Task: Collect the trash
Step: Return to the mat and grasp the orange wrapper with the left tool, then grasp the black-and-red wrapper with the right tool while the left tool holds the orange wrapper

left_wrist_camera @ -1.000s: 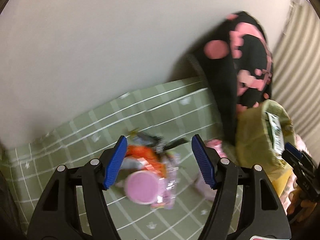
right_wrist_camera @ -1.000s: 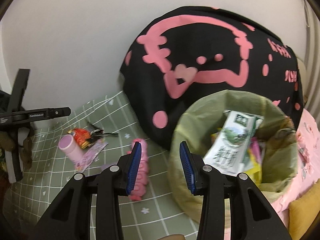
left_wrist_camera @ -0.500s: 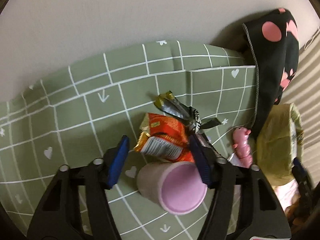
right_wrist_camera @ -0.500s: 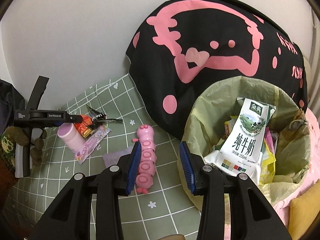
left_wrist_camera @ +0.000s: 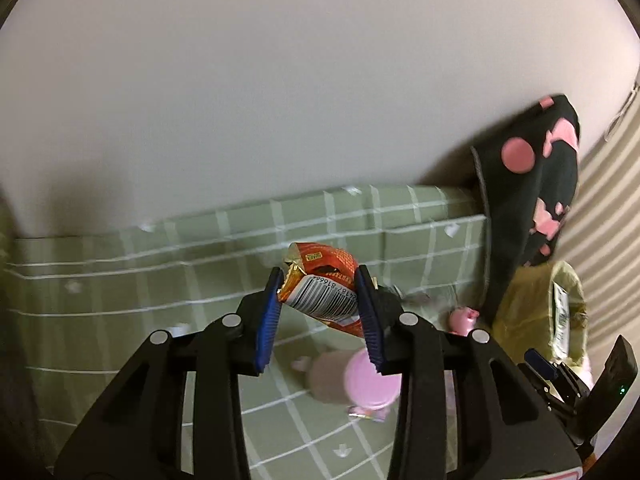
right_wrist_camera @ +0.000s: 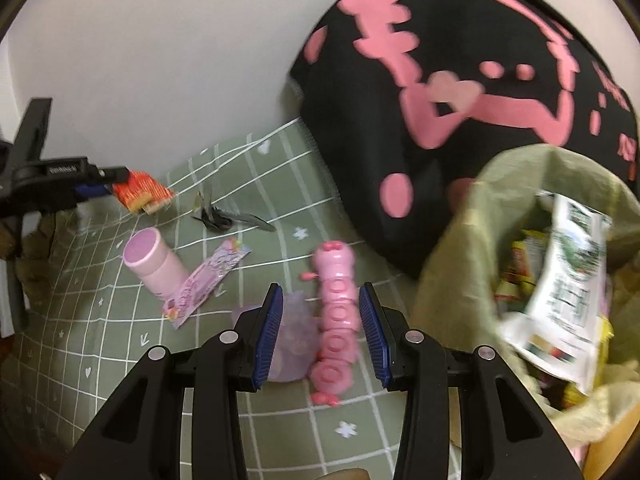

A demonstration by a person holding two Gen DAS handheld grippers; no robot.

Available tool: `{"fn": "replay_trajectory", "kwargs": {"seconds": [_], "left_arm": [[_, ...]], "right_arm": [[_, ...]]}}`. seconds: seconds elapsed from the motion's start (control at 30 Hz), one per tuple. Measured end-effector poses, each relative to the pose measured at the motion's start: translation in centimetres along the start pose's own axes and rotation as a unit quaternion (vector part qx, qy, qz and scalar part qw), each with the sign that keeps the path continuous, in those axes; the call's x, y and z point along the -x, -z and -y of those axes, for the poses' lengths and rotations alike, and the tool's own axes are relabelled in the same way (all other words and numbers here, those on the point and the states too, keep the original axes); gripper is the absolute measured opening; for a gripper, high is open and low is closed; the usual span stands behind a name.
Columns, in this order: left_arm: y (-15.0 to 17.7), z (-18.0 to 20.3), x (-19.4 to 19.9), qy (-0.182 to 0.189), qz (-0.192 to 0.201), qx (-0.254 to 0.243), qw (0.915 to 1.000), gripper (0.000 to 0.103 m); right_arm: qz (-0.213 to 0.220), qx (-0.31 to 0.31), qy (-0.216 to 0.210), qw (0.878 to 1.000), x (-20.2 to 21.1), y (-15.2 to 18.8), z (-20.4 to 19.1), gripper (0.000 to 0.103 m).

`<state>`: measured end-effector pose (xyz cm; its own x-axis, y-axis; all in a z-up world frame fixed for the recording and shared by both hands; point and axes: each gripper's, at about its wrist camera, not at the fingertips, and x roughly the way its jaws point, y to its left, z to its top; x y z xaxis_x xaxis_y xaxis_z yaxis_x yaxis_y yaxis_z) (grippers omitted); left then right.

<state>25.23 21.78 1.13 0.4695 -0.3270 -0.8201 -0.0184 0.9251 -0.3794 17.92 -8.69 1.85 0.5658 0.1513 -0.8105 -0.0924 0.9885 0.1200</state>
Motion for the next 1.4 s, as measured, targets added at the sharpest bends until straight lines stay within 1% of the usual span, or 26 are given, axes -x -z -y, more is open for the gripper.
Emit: {"fn": "replay_trajectory", "kwargs": {"seconds": [0.1, 0.2, 0.27, 0.37, 0.43, 0.53, 0.63, 0.7, 0.97, 1.13, 1.2, 1.33, 1.4], "left_arm": [[0.7, -1.8, 0.7, -0.027, 0.002, 0.015, 0.9995, 0.034], [1.5, -4.0, 1.6, -0.044, 0.002, 0.035, 0.9984, 0.034], [2.2, -5.2, 2.0, -0.056, 0.001, 0.05, 0.9972, 0.034], [3.1, -6.9, 2.6, -0.08, 0.003, 0.059, 0.995, 0.034], [3.7, -7.8, 3.0, -0.085, 0.004, 0.068, 0.9941, 0.034], [4.4, -8.7, 3.1, -0.085, 0.004, 0.077, 0.9934, 0.035], [4.6, -9.1, 2.6, -0.088, -0.006, 0.08, 0.9929, 0.035], [4.6, -9.4, 2.7, -0.086, -0.006, 0.078, 0.9932, 0.035], [4.0, -9.4, 2.4, -0.054, -0.009, 0.082, 0.9951, 0.035], [3.7, -9.6, 2.3, -0.051, -0.008, 0.087, 0.9948, 0.035], [3.7, -9.7, 2.4, -0.052, -0.006, 0.089, 0.9947, 0.035], [3.7, -9.7, 2.4, -0.05, -0.006, 0.091, 0.9946, 0.035], [3.7, -9.5, 2.3, -0.048, -0.006, 0.09, 0.9947, 0.035]], "right_arm": [[-0.006, 0.019, -0.023, 1.0, -1.6, -1.0, -1.4, 0.038], [-0.007, 0.049, -0.052, 0.997, -3.3, -2.2, -3.2, 0.038], [-0.005, 0.077, -0.069, 0.995, -4.7, -3.2, -4.7, 0.038], [-0.01, 0.11, -0.093, 0.99, -7.2, -4.3, -7.0, 0.038], [-0.016, 0.127, -0.108, 0.986, -8.7, -4.6, -8.2, 0.038], [-0.03, 0.149, -0.112, 0.982, -10.8, -4.8, -9.3, 0.038], [-0.046, 0.145, -0.122, 0.981, -12.4, -4.9, -9.2, 0.038], [-0.058, 0.148, -0.122, 0.98, -13.4, -5.0, -9.3, 0.038], [-0.077, 0.153, -0.167, 0.971, -14.8, -5.3, -10.1, 0.038], [-0.092, 0.148, -0.176, 0.969, -15.6, -5.1, -11.1, 0.038], [-0.098, 0.156, -0.169, 0.968, -15.7, -4.7, -11.3, 0.037], [-0.098, 0.176, -0.16, 0.966, -15.7, -4.2, -12.5, 0.02], [-0.099, 0.182, -0.156, 0.966, -15.6, -4.2, -12.7, 0.019]]}}
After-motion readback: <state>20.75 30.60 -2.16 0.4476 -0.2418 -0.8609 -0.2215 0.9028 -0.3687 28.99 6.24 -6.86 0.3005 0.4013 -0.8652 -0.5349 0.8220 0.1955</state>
